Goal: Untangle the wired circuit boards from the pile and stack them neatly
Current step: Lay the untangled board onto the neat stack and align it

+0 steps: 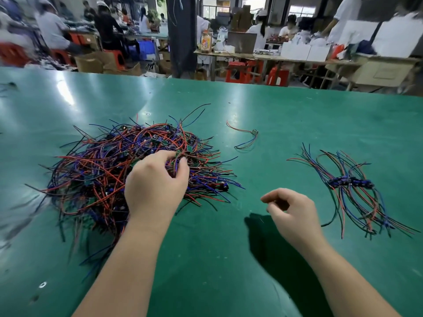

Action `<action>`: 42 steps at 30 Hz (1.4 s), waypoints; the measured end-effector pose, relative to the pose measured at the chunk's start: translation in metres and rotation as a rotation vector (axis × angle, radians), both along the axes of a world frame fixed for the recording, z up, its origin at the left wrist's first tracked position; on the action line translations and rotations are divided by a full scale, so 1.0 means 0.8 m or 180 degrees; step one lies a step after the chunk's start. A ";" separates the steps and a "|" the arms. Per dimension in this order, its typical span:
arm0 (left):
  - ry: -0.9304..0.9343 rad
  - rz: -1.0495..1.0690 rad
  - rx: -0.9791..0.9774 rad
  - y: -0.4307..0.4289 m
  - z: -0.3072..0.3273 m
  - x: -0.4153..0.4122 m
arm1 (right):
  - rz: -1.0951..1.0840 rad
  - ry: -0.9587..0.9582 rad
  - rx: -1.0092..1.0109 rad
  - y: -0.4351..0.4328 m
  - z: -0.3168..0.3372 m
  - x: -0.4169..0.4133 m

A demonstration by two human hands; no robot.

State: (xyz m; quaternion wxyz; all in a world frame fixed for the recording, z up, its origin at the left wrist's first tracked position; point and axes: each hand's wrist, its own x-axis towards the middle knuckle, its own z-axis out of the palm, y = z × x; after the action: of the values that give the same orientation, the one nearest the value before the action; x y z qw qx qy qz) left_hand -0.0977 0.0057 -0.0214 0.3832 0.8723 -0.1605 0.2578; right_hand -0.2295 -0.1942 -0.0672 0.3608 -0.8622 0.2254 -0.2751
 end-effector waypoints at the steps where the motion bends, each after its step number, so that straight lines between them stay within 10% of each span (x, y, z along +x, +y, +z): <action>1: 0.0201 0.0121 -0.0248 0.006 0.008 0.003 | 0.0012 -0.0009 0.0076 0.000 -0.001 0.001; 6: 0.0076 0.0461 -0.0578 0.015 0.042 0.022 | 0.0026 -0.0141 0.0306 0.003 -0.004 0.006; 15: 0.0436 0.0641 0.2121 -0.010 0.028 0.102 | 0.0073 -0.0003 0.0375 -0.001 -0.007 0.007; 25: -0.1354 -0.1342 -0.0005 -0.012 0.081 0.038 | 0.0038 0.0025 0.0620 0.003 -0.005 0.009; 30: -0.1729 -0.1628 -0.0575 -0.037 0.094 -0.027 | 0.1495 0.0615 0.2075 0.013 0.016 -0.005; 34: -0.0462 -0.1621 -0.1544 -0.056 0.084 -0.050 | 0.2391 0.0964 0.2534 0.025 0.023 -0.017; 42: 0.3198 -0.1935 -0.3684 -0.087 0.019 -0.048 | 0.1497 -0.0161 0.2821 0.016 0.022 -0.005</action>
State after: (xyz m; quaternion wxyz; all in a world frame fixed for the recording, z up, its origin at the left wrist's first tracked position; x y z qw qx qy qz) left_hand -0.1365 -0.0643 -0.0059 0.8513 0.4668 -0.0409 -0.2362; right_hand -0.2333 -0.1813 -0.0499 0.7499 -0.6465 0.1114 -0.0849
